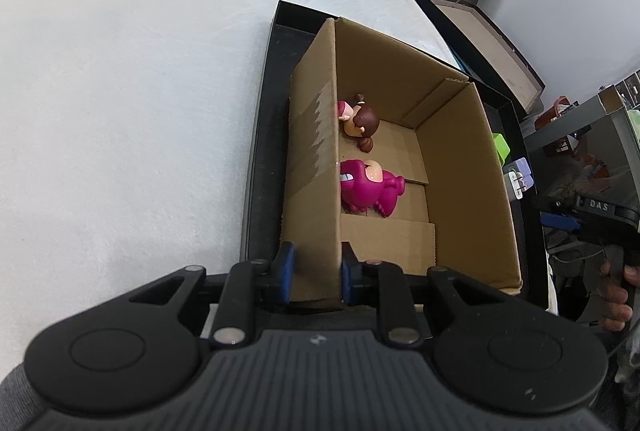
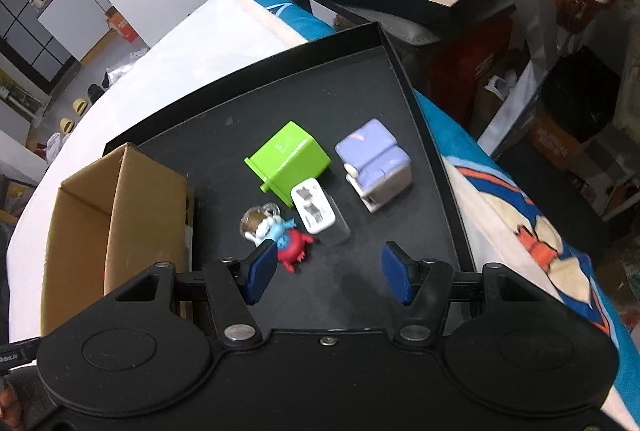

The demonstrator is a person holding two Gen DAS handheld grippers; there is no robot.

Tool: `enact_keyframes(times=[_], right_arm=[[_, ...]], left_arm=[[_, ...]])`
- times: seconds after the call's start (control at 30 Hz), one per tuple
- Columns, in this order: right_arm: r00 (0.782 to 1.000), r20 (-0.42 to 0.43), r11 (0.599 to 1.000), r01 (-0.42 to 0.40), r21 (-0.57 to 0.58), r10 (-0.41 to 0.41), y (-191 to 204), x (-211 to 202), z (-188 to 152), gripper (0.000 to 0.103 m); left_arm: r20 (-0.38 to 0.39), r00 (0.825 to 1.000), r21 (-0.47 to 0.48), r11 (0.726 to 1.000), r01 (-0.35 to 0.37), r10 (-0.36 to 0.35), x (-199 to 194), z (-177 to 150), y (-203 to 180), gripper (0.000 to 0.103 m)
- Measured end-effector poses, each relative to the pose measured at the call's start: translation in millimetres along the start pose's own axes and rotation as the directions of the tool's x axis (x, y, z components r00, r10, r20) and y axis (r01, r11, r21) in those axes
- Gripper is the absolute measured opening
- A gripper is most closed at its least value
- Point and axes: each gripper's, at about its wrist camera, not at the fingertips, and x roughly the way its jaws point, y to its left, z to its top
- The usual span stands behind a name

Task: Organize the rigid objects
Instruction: 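Raise the right gripper out of the box toward the remaining toys, then close the right gripper on the white plug charger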

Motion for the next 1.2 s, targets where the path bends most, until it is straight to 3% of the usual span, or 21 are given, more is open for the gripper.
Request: enact_keyframes(times=[0.13,0.27,0.63,0.77,1.2], right_arm=[[0.999,0.034,0.999,0.002,-0.039,0.0,6,4,5,0.056],[0.999,0.033,0.996,0.038,-0.081,-0.035,10,17,9,0.044],[0.996,0.028,0.987,0.087,-0.138,-0.084,22,40,7,0.042],[0.995,0.033,0.982,0.098,-0.164,-0.093,24,43,6,0.025],[0.996,0.045,0.983,0.086,-0.164,-0.08,29,21,-3,0.02]], left_arm=[[-0.003,1.0,-0.004,1.0,-0.001,0.001,2,1,1,0.022],[-0.006,1.0,-0.013,1.0,0.004,-0.005,4,1,3,0.023],[-0.005,1.0,-0.018,1.0,0.017,-0.017,3,-1,5,0.023],[-0.003,1.0,-0.009,1.0,0.013,-0.013,2,-1,4,0.023],[0.011,1.0,0.012,1.0,-0.004,0.004,-2,-2,-2,0.022]])
